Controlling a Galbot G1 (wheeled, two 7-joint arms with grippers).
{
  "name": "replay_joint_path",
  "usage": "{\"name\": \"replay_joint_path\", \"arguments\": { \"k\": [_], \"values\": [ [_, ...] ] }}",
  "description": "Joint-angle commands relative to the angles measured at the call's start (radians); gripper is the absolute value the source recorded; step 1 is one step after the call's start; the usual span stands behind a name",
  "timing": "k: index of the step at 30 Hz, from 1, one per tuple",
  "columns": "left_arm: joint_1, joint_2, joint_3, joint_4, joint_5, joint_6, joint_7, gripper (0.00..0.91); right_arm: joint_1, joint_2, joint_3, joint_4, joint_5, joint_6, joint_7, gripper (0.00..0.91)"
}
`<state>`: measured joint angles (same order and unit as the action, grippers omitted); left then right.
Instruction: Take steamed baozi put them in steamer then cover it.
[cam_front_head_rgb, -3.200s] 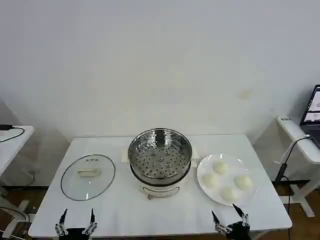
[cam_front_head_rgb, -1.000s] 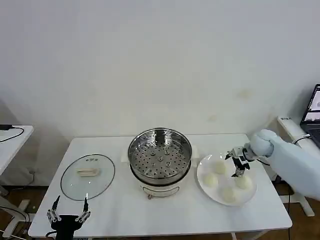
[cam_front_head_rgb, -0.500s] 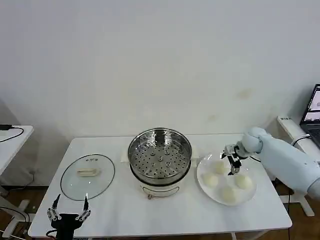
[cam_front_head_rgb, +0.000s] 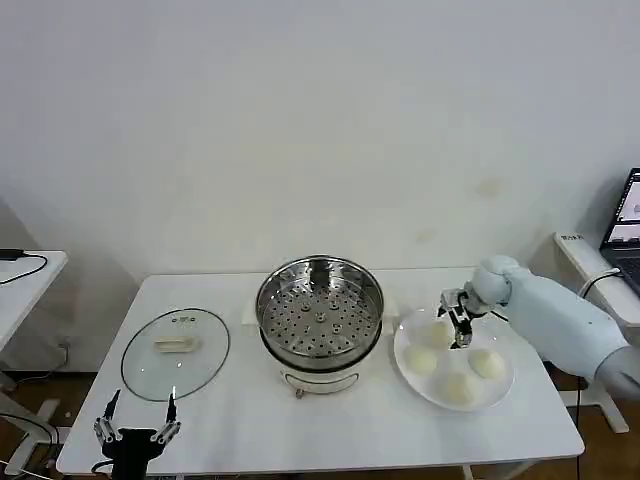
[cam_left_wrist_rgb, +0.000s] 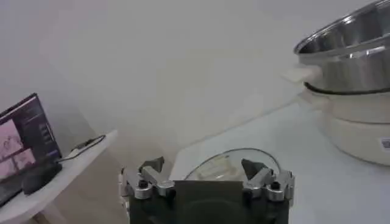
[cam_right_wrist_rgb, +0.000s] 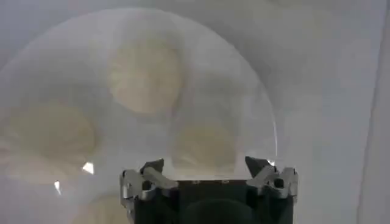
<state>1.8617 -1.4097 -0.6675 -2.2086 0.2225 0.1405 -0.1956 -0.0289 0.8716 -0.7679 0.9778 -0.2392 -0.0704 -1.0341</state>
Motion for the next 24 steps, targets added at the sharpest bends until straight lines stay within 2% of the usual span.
{"name": "replay_joint_path", "arguments": {
  "k": [1, 6, 10, 19, 24],
  "values": [
    [0.0, 0.0, 0.0, 0.001, 0.0, -0.001, 0.0, 0.907, 0.001, 0.016, -0.005, -0.022, -0.002, 0.001, 0.005, 0.836],
    [0.004, -0.002, -0.002, -0.004, 0.0, -0.003, -0.001, 0.907, -0.003, 0.02, -0.001, -0.024, -0.001, 0.0, 0.006, 0.816],
    [0.004, -0.003, -0.001, -0.006, 0.0, -0.004, -0.001, 0.907, -0.005, 0.021, 0.0, -0.023, 0.0, 0.001, 0.006, 0.625],
    [0.007, -0.002, 0.0, -0.012, -0.001, -0.004, -0.002, 0.907, 0.005, -0.006, -0.002, 0.02, 0.01, -0.001, 0.008, 0.635],
    [0.005, -0.001, 0.001, -0.008, -0.001, -0.003, -0.001, 0.907, 0.04, -0.075, -0.017, 0.121, 0.041, -0.004, 0.009, 0.645]
  ]
}}
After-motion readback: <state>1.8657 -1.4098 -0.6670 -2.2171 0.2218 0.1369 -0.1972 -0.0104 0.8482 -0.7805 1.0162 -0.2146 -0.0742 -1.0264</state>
